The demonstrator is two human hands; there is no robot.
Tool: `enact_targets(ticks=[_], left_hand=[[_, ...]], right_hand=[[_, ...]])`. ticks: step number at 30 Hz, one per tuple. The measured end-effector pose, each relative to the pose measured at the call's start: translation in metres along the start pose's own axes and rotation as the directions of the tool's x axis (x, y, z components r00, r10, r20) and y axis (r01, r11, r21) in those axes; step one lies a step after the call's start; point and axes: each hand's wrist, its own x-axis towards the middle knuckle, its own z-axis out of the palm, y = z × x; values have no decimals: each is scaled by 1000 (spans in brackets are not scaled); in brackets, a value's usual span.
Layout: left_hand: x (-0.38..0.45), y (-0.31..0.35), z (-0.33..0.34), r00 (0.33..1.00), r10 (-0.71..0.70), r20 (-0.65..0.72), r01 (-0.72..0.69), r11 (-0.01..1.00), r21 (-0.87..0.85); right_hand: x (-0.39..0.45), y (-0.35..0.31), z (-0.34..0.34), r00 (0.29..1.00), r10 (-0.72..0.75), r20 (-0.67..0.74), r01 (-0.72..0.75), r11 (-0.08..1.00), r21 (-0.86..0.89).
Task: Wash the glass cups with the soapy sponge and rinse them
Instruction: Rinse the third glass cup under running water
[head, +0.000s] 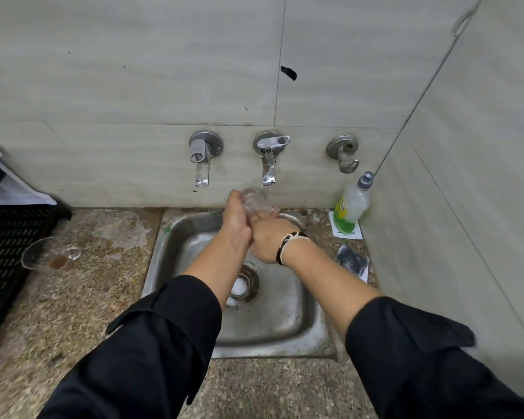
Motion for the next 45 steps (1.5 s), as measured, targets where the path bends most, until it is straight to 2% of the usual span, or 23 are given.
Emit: enact_targets(ticks=[5,8,12,14,17,20,21,23,25,27,29,30,31,32,33,34,35,39,41,43,45], left_hand=[[-10,-4,9,998,25,61,-27,999,18],[-9,4,5,1000,-1,15,1,1000,9],[-11,0,7,1000,16,20,-16,1000,13],[-12,1,4,999,0,46,1,1000,-11],[-10,4,-6,999,-25,36,27,998,-53],[-14,2,-10,992,-44,115,57,993,-108],[-14,2,-10,991,-38,126,53,991,-120],[-13,5,-13,986,-27,166,47,992,-118],[-12,4,-17,979,-28,203,54,991,-125],[-13,4,-22,970,-27,242,51,994,-94],[-10,1,-29,955,3,296,8,999,-35],[-10,-2,-32,946,12,324,-8,1000,-13],[-7,-5,-34,943,11,332,-11,1000,-1],[-7,-7,-35,944,14,329,-19,1000,13],[-9,-8,-35,940,10,340,-20,999,25],[-10,-8,-34,944,10,331,-35,997,68],[-10,-8,-33,953,11,302,-54,990,132],[-3,-10,-30,978,184,98,-207,921,330],[3,-12,-35,976,219,-14,-201,914,352],[2,-14,-39,982,190,20,-182,901,394],[4,-15,-42,972,214,99,-236,859,455]], right_hand=[[3,8,-6,998,32,-54,-31,999,20],[-4,0,-7,999,-23,22,22,999,45],[5,4,-9,1000,22,2,-22,998,56],[0,-2,-6,1000,0,22,-1,997,73],[-1,-1,-1,999,-51,-7,51,973,225],[10,15,-10,999,26,-25,-10,864,503],[11,16,-12,999,21,-40,5,838,546],[8,16,-14,994,-34,-100,80,863,498],[5,20,-4,972,-66,-225,170,860,482],[2,26,1,907,100,-408,193,763,616],[5,36,5,746,356,-563,163,722,672],[6,39,3,740,422,-523,114,688,717],[10,42,1,811,434,-392,72,592,803],[12,43,-3,903,381,-196,25,410,912],[16,44,-6,965,264,-12,-38,181,983],[17,45,-8,982,159,102,-106,16,994],[18,45,-10,986,91,140,-134,-66,989],[30,41,-8,979,197,46,-39,-38,999],[38,39,-4,972,235,-1,-9,43,999],[42,39,-2,948,296,-121,15,336,942],[43,39,-7,935,264,-237,33,600,799]])
